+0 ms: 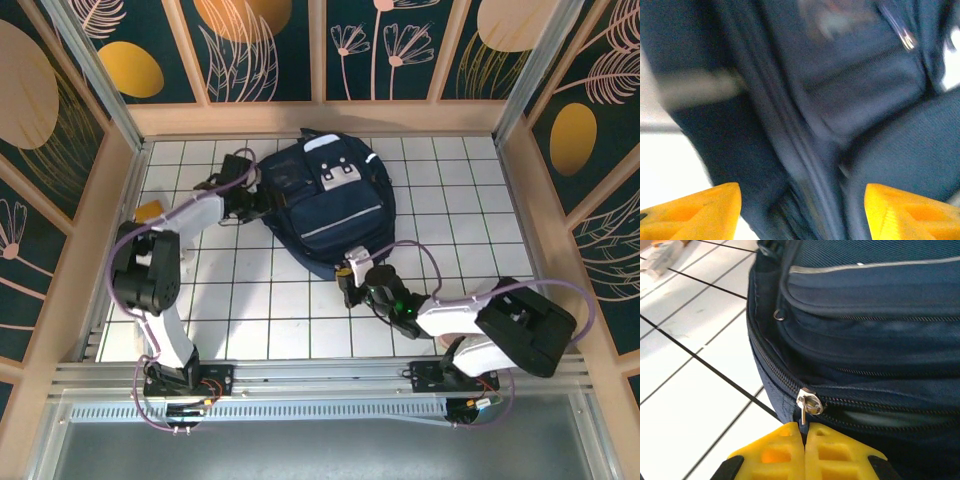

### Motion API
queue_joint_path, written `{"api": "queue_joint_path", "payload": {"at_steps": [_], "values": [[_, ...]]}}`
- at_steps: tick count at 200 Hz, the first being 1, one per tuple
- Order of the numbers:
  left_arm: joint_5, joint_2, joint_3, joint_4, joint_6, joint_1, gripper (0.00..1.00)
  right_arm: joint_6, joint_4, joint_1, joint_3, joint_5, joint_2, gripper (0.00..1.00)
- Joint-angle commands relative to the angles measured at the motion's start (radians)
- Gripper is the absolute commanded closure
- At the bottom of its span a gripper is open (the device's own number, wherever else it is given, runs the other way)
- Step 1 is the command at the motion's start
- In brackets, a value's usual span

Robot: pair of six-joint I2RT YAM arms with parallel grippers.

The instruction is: Pack the student bag

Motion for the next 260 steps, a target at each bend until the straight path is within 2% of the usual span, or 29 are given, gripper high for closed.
{"api": "queue_joint_path", "payload": {"at_steps": [1, 20, 39, 56, 70, 84, 111, 136, 141, 145, 158, 163, 190, 242, 260], "values": [[-0.028, -0.141, -0.190, -0.053, -0.232, -0.133, 0.34, -0.024, 0.072, 0.004, 0.057, -0.083, 0.050, 1.00], [-0.054, -0.221, -0.346, -0.027, -0.474, -0.180, 0.31, -0.026, 0.091, 0.008, 0.086, -0.134, 0.094, 1.00], [-0.094, -0.248, -0.392, 0.025, -0.600, -0.200, 0.25, -0.031, 0.113, 0.019, 0.103, -0.157, 0.128, 1.00], [-0.128, -0.218, -0.369, 0.042, -0.642, -0.203, 0.24, -0.037, 0.121, 0.035, 0.116, -0.155, 0.147, 1.00], [-0.144, -0.175, -0.338, 0.040, -0.661, -0.205, 0.32, -0.031, 0.123, 0.049, 0.128, -0.144, 0.157, 1.00], [-0.163, -0.141, -0.334, 0.021, -0.701, -0.212, 0.34, -0.033, 0.110, 0.067, 0.148, -0.132, 0.163, 1.00], [-0.171, -0.138, -0.370, 0.073, -0.758, -0.215, 0.34, -0.053, 0.093, 0.109, 0.171, -0.094, 0.182, 1.00], [-0.203, -0.139, -0.354, 0.053, -0.779, -0.215, 0.34, -0.061, 0.087, 0.141, 0.182, -0.074, 0.208, 1.00], [-0.205, -0.136, -0.350, 0.052, -0.778, -0.214, 0.38, -0.057, 0.087, 0.142, 0.182, -0.067, 0.211, 1.00], [-0.206, -0.135, -0.349, 0.053, -0.776, -0.215, 0.46, -0.054, 0.086, 0.144, 0.183, -0.064, 0.211, 1.00], [-0.232, -0.133, -0.334, 0.024, -0.771, -0.214, 0.84, -0.055, 0.060, 0.143, 0.188, -0.048, 0.207, 1.00], [-0.254, -0.134, -0.328, 0.007, -0.765, -0.214, 1.00, -0.052, 0.044, 0.140, 0.188, -0.035, 0.201, 1.00], [-0.324, -0.141, -0.281, -0.044, -0.613, -0.173, 1.00, -0.042, -0.062, 0.079, 0.173, -0.008, 0.140, 1.00], [-0.288, -0.119, -0.183, -0.138, -0.218, 0.016, 1.00, -0.011, -0.196, -0.080, 0.120, -0.001, 0.040, 1.00], [-0.240, -0.082, -0.151, -0.131, -0.012, 0.076, 1.00, 0.003, -0.210, -0.115, 0.108, 0.009, 0.029, 1.00]]}}
